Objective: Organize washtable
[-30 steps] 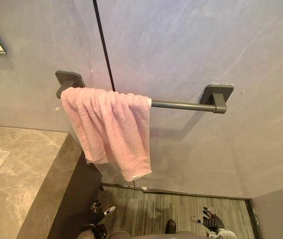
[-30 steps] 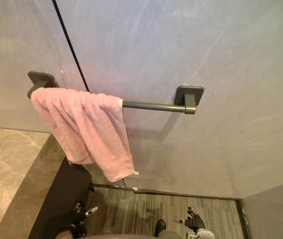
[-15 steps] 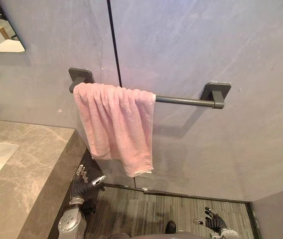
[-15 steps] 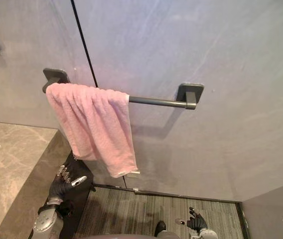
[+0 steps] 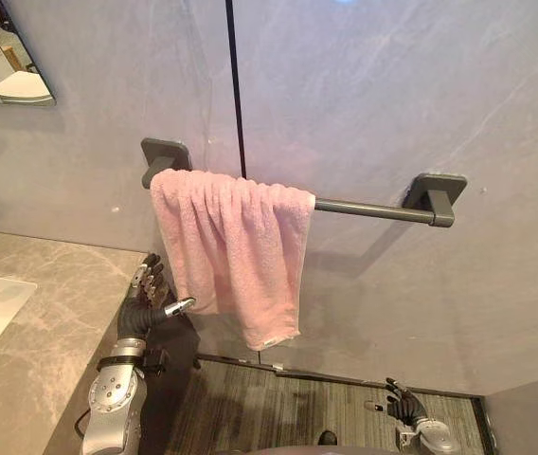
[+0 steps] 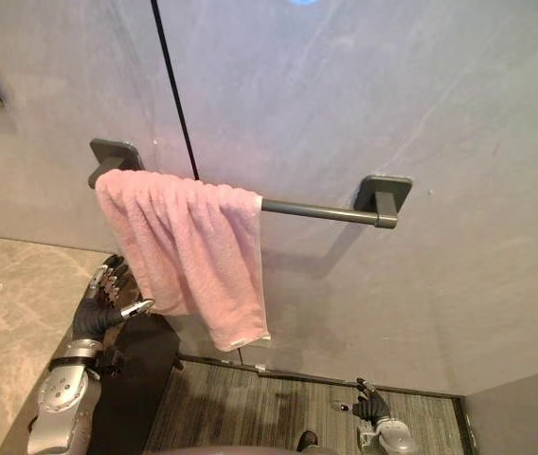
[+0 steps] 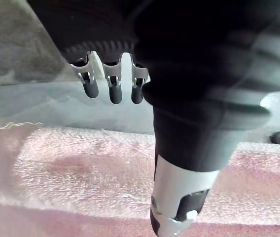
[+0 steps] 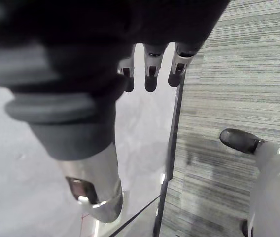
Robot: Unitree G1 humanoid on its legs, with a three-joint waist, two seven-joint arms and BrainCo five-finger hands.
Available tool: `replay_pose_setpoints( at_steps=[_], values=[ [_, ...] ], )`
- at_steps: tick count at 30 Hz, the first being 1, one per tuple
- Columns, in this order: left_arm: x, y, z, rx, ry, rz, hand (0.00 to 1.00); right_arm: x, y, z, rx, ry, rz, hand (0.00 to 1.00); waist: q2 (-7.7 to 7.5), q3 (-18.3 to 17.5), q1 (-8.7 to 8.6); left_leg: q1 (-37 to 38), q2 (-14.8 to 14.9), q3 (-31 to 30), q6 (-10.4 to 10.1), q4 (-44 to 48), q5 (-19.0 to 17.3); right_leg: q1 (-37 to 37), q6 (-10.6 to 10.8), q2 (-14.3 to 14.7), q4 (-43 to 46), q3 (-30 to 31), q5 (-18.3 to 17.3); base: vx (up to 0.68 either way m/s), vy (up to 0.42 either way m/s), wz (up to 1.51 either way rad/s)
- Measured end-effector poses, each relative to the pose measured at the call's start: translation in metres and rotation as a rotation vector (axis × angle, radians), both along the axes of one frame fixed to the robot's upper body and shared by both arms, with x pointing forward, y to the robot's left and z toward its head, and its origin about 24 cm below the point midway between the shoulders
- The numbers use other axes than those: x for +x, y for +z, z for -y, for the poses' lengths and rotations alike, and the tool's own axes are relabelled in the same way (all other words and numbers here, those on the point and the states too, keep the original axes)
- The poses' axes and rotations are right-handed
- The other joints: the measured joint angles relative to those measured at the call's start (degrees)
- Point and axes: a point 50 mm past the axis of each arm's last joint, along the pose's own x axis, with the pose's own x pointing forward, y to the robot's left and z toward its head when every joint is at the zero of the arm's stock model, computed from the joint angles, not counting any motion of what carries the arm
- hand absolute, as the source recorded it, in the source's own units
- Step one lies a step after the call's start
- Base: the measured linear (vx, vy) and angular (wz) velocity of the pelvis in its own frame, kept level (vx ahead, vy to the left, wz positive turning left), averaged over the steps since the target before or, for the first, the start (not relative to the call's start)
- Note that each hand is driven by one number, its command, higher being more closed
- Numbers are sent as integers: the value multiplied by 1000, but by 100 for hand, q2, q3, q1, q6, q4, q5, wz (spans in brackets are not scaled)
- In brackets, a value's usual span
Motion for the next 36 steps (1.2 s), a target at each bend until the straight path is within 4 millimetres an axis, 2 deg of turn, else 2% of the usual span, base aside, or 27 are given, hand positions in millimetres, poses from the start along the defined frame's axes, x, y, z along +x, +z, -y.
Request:
replay_pose_setpoints(
  at_steps=[9,14,15,21,28,36],
  values=[
    [4,7,-4,54,-84,2,0,-1,1,4,-2,22,-12,0,39,-59,-134,-89,6,107,0,-1,-2,-122,-14,14,-22,136,57,-50,0,-8],
    [9,9,0,75,-142,-7,0,1,2,7,-7,29,-9,0,39,-66,-144,-73,22,206,-2,-20,-3,-211,-14,47,-24,269,89,0,4,-11],
    [11,9,0,74,-144,-8,100,1,2,7,-8,37,-11,0,39,-66,-148,-70,22,227,-1,-20,-3,-215,-13,48,-24,280,94,13,8,-8],
    [16,10,-6,101,-140,-24,100,5,3,3,2,79,-5,0,32,-70,-147,-19,8,284,0,-48,-5,-206,2,42,-29,306,105,-18,8,-5],
    [14,0,-11,94,-116,-74,100,15,9,-2,-1,125,40,0,-10,-95,-160,-12,-2,334,2,-105,-5,-263,8,47,-33,359,120,-20,2,-4],
    [14,0,-11,93,-110,-70,100,55,43,-30,43,322,263,0,-15,-94,-202,-19,-10,357,9,-122,-9,-293,15,50,-32,390,125,-4,0,-1]
  ],
)
